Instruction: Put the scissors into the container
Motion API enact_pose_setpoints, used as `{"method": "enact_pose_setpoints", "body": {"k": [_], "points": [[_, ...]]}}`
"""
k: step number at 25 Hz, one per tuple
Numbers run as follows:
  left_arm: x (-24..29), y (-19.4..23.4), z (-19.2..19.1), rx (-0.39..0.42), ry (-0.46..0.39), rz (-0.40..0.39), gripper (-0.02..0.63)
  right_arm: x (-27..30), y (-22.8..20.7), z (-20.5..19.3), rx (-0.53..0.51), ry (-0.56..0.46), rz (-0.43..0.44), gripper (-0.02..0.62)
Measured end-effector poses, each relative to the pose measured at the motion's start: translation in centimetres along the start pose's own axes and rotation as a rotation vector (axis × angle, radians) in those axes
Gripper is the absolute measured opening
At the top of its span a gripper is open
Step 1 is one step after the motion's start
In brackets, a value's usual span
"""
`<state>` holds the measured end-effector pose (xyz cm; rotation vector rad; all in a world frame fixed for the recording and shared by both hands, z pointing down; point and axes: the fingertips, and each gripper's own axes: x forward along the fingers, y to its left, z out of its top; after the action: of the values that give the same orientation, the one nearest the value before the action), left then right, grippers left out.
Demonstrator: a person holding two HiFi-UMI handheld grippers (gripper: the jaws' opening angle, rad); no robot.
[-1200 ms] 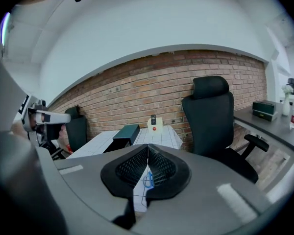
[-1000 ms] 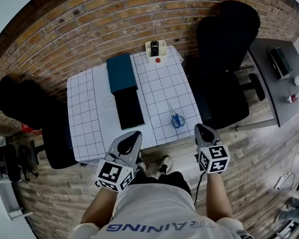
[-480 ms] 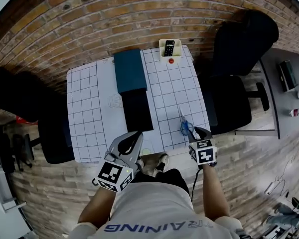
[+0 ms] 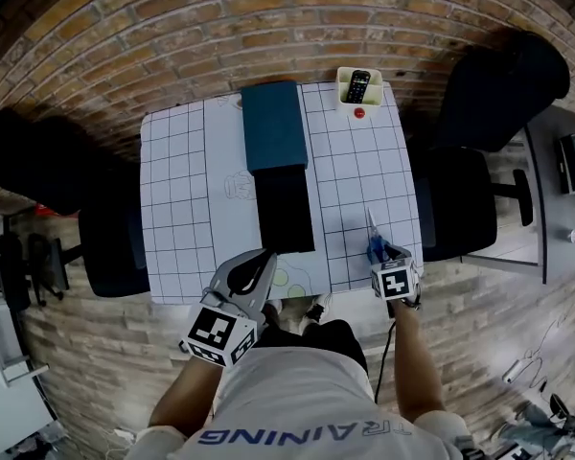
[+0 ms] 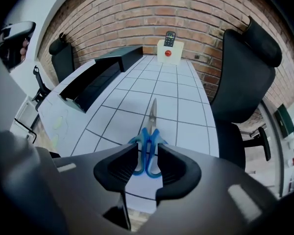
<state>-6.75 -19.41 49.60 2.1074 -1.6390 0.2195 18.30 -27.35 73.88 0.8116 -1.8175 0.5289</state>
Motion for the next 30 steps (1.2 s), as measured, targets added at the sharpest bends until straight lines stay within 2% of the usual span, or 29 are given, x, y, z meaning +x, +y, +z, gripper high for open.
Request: {"method": "enact_pose_setpoints", "body": {"k": [5, 12, 19, 24, 27, 30], "points": [[-0.4, 0.7, 0.2, -0.005, -0.007, 0.012, 0.002, 0.3, 0.2, -0.1, 0.01, -0.003, -0.011, 0.107], [-1.3, 1.3, 0.3, -0.02, -0.027, 0.029, 0.002, -2.7, 0.4, 2.4, 0.05, -0.121, 0.009, 0.103], [-2.9, 1.7, 1.9, -0.01, -0.087, 0.05, 0.002, -9.1, 0.9, 8.5, 0.084, -0.367, 0.012, 0.103], [-4.1, 1.8, 3.3, -0.006, -0.137, 0.059, 0.002, -14.9, 2.1, 13.8, 0.127, -0.582, 0.08, 0.103], [-4.8, 1.7, 3.6, -0.007, -0.155, 0.063, 0.002, -17.3, 3.5, 16.0, 0.103, -0.648, 0.108, 0.103], [-5.6, 1.9, 3.8, -0.009, -0.172, 0.08, 0.002, -18.0, 5.5, 17.7, 0.05, -0.662, 0.139, 0.103]]}}
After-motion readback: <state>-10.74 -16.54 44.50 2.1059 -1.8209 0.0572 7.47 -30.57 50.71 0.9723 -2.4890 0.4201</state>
